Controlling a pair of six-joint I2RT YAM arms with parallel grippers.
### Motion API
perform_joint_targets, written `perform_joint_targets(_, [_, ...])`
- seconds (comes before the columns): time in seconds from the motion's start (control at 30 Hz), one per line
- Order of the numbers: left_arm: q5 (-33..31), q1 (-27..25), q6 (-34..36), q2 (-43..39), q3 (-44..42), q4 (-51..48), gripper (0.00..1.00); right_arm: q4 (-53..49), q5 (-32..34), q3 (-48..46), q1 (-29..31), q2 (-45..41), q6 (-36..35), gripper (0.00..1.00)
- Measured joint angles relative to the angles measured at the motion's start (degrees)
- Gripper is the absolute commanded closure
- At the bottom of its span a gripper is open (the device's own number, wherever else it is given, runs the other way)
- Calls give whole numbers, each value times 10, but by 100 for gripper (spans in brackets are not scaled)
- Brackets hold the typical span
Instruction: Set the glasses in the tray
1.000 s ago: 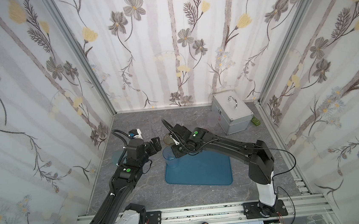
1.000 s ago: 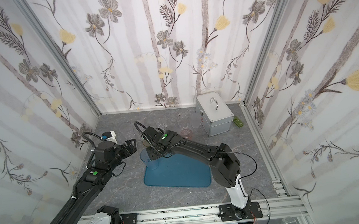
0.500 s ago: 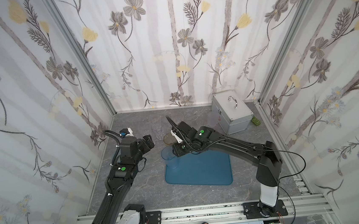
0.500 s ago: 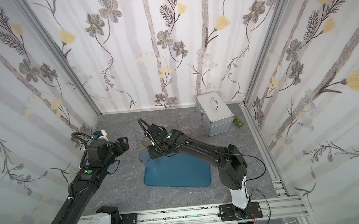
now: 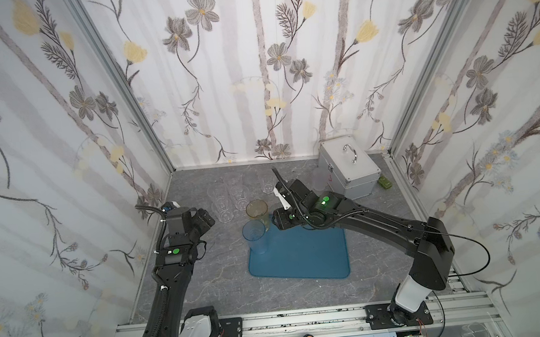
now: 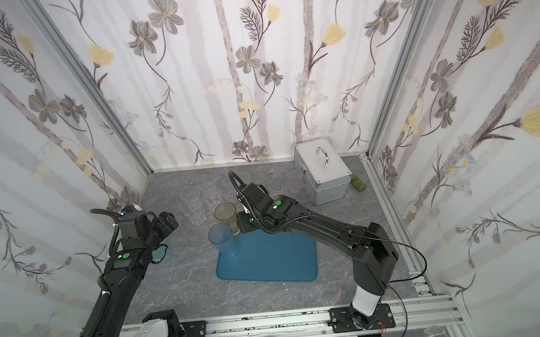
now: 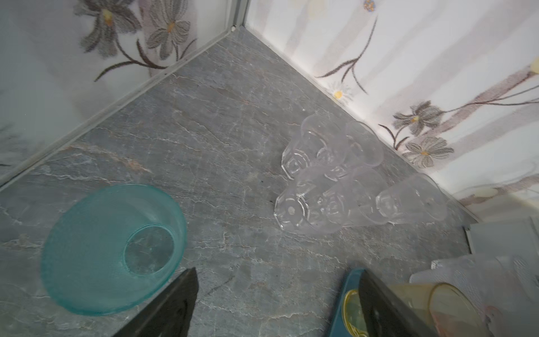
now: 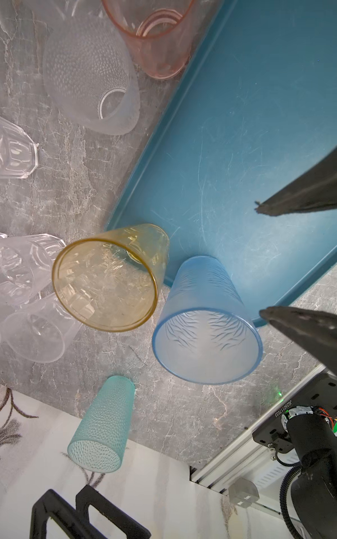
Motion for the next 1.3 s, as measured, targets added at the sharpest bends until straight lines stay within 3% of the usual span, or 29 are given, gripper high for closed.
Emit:
perform_joint_targets(0.27, [-48,28,30,57,23,-8,14,37,0,-50,-18,-23,-3,49])
perform_joint_targets(0.43, [-57,33,54,88,24,-9,23,57,-9,-76,-26,-30,-4,49])
perform_joint_targets(0.7, [-56,38,96,151,29,-11,44,74,-15,-87,-29,-37,-4,49])
perform_joint_targets(0.97, [-41,39,128,210,38,-13,73,89,-29,-103,-32,-45,0,49])
perform_joint_targets(1.17, [-38,32,152,209,38,-3,99,102,-29,-104,-33,-48,0,49])
perform_joint_targets(1.3, [-16,25,153,188,42,-24,100,104,-29,-109,-33,-53,0,49])
